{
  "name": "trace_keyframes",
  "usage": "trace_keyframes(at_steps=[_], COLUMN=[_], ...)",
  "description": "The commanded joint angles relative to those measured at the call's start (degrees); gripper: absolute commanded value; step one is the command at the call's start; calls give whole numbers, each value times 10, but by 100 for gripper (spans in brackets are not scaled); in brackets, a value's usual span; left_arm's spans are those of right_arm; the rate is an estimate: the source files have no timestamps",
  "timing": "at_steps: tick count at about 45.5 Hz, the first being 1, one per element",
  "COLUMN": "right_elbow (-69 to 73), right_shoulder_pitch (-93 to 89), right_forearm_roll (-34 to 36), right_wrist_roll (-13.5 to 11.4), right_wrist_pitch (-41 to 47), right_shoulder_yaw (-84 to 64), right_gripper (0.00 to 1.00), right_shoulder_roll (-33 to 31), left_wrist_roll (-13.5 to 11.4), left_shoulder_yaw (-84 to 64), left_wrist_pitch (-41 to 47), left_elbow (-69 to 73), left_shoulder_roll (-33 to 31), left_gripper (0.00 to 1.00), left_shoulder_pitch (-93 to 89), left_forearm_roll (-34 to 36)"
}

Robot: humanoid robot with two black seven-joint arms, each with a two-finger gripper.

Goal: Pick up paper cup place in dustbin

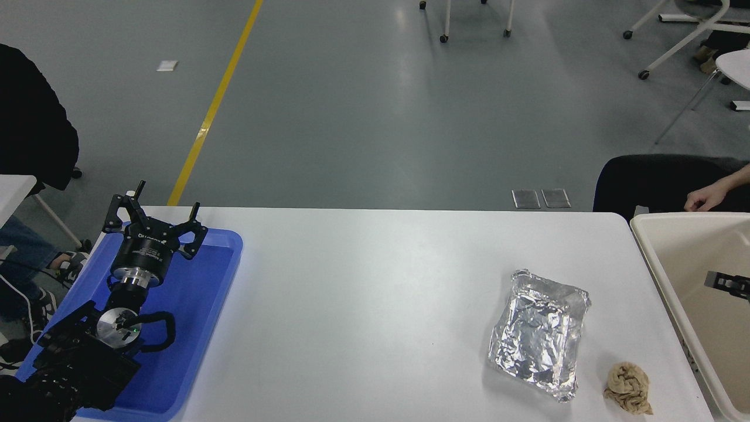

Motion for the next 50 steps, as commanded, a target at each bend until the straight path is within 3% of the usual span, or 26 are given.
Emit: trace_keyframes(at_steps=[1, 13, 28, 34, 42, 50], right_elbow=[115, 313, 519, 547, 600, 644], right_shoulder_pitch=[174, 370, 597, 646, 725, 799], right_forearm_roll=[-15, -15, 5, 69, 166, 216], right_wrist_roll=[-1, -3, 0, 0, -1, -3], right_wrist_pitch=[69, 114, 201, 273, 306, 347], right_shoulder_yaw=[-42, -139, -251, -269, -328, -336], right_gripper=[100, 100, 100, 100, 100, 100], right_shoulder_roll=[-23, -9, 74, 103, 143, 159], left_wrist_roll=[1, 1, 1, 0, 0, 0], left_shoulder_yaw=[0, 0, 0, 0, 0, 0], left_wrist_pitch=[0, 0, 0, 0, 0, 0], left_elbow=[0, 0, 0, 0, 0, 0], left_shoulder_roll=[-1, -1, -2, -1, 0, 1], left_gripper=[100, 100, 100, 100, 100, 100], left_shoulder_pitch=[0, 0, 0, 0, 0, 1], left_forearm_roll=[0, 0, 0, 0, 0, 0])
